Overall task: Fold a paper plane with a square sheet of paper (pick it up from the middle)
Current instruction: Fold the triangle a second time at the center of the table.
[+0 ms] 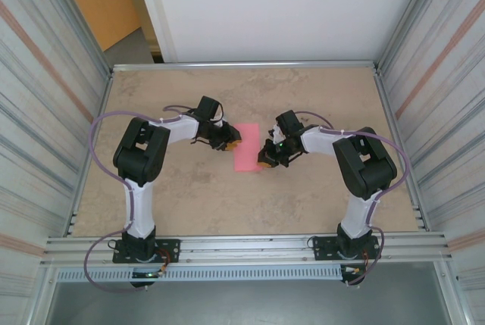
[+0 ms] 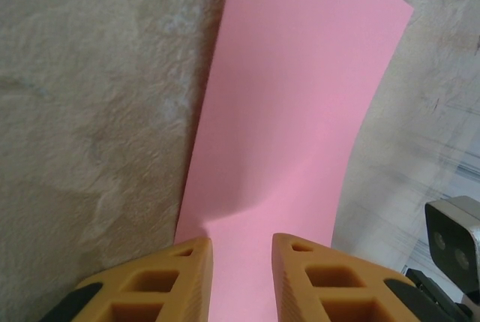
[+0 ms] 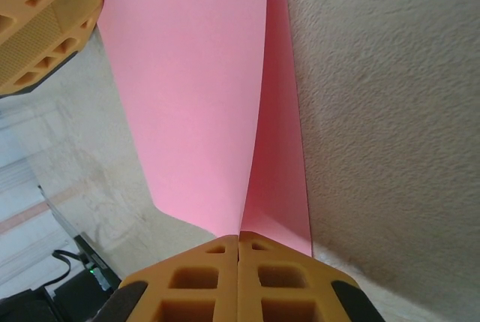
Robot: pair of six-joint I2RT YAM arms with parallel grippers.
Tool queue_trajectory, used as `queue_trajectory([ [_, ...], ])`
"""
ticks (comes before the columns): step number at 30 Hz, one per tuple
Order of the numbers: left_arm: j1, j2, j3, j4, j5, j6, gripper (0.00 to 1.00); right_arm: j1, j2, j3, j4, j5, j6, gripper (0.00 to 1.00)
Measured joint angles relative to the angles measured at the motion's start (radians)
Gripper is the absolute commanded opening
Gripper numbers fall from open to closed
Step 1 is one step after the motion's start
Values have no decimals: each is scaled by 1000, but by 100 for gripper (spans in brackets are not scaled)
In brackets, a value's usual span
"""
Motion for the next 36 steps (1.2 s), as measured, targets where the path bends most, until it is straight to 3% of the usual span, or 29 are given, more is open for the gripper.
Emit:
queue_trajectory([
  [22,-13,53,89,-74,-11,75,25,-11,-33,-18,11,-41,-8,2],
  [36,-13,53,89,-74,-11,75,25,29,80,102,92,-53,19,2],
])
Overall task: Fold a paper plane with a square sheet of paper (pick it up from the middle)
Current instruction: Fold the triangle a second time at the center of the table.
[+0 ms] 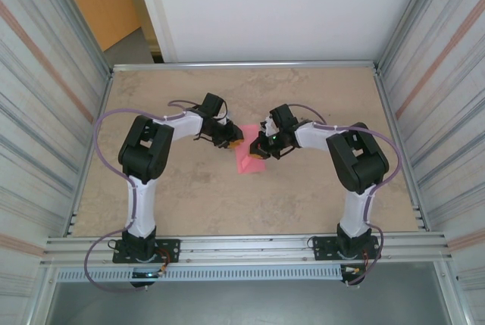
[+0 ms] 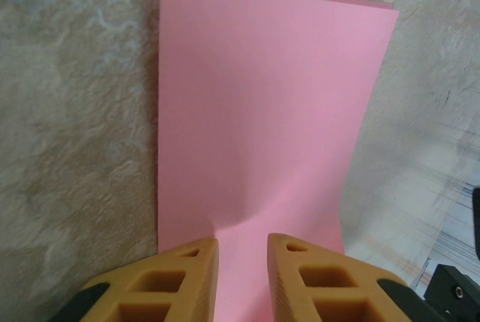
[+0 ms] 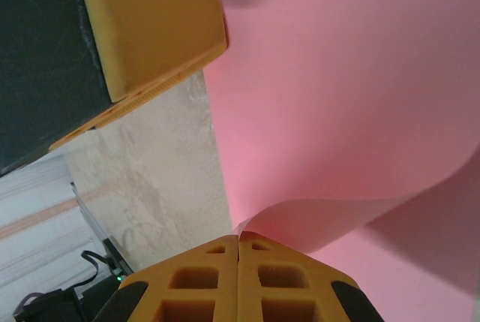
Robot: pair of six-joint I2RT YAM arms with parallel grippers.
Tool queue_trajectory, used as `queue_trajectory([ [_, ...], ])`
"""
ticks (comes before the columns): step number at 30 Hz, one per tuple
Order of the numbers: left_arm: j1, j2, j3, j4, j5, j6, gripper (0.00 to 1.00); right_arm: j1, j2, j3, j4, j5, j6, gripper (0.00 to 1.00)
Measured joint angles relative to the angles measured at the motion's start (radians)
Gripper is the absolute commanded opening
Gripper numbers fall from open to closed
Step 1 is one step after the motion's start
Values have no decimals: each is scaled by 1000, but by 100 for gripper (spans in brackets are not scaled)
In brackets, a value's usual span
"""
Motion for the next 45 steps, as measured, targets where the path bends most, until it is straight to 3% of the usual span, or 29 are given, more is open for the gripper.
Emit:
queue_trajectory([
  [45,0,0,-24,53,14,-4,25,11,94,60,42,45,52,3],
])
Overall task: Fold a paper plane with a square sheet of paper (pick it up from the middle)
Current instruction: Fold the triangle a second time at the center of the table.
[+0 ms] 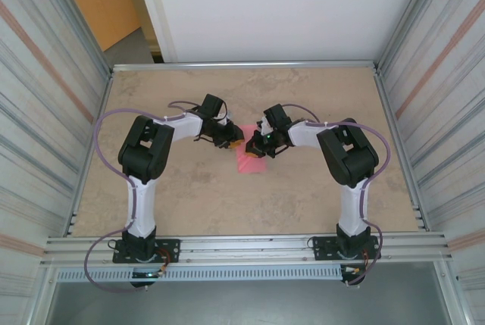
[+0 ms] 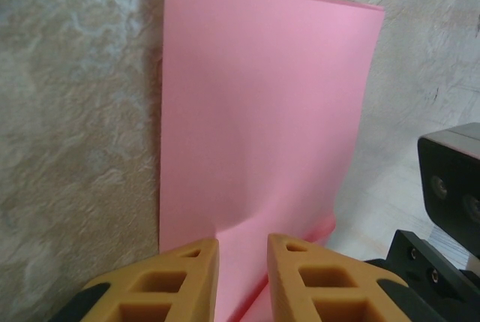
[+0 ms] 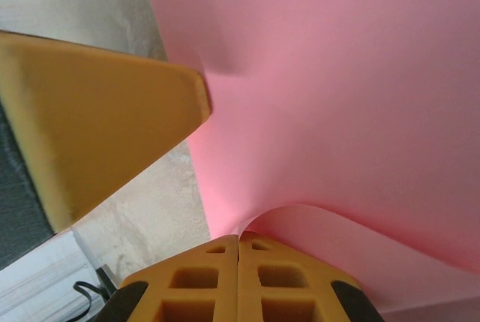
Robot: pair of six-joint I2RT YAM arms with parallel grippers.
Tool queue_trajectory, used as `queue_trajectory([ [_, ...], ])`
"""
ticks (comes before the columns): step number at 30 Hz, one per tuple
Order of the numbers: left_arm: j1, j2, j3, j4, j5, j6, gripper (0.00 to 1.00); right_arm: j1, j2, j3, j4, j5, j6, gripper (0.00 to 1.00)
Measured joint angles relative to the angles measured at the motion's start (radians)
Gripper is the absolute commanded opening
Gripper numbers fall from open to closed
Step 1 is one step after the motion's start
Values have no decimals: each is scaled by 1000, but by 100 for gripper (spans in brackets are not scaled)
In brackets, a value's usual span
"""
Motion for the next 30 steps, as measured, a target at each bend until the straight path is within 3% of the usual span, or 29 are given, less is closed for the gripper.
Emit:
queue_trajectory([
  [30,0,0,-5,11,5,0,25,-6,19,30,-28,-23,-29,4],
])
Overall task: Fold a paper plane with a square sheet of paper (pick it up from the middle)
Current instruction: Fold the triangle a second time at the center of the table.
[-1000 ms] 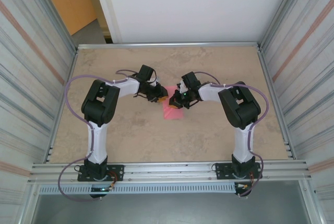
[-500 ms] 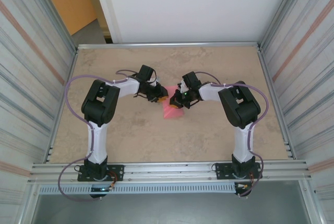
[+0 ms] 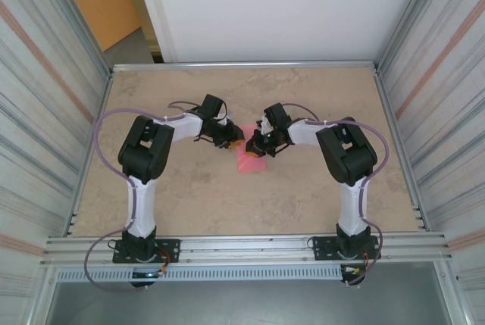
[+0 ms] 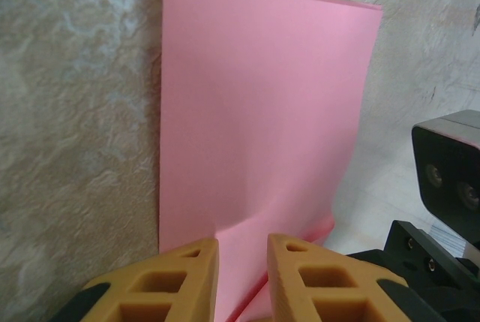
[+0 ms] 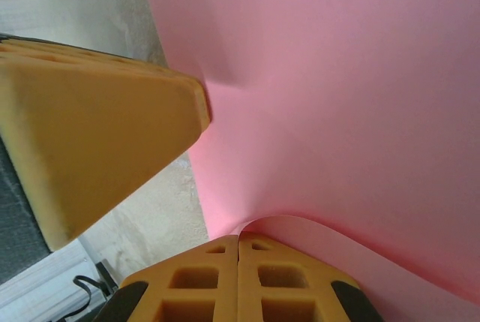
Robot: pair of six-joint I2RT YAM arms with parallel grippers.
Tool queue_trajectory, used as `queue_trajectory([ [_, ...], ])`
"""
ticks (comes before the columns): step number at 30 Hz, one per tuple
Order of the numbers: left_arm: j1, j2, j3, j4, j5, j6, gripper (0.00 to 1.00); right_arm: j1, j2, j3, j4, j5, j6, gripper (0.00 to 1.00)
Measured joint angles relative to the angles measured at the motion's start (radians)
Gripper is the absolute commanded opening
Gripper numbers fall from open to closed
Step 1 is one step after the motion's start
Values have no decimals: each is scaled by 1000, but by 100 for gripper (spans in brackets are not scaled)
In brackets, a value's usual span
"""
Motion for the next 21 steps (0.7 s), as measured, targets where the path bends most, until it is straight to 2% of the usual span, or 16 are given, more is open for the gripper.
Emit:
queue_trajectory([
  [21,0,0,0,0,0,0,24,4,17,18,-21,0,-21,4],
])
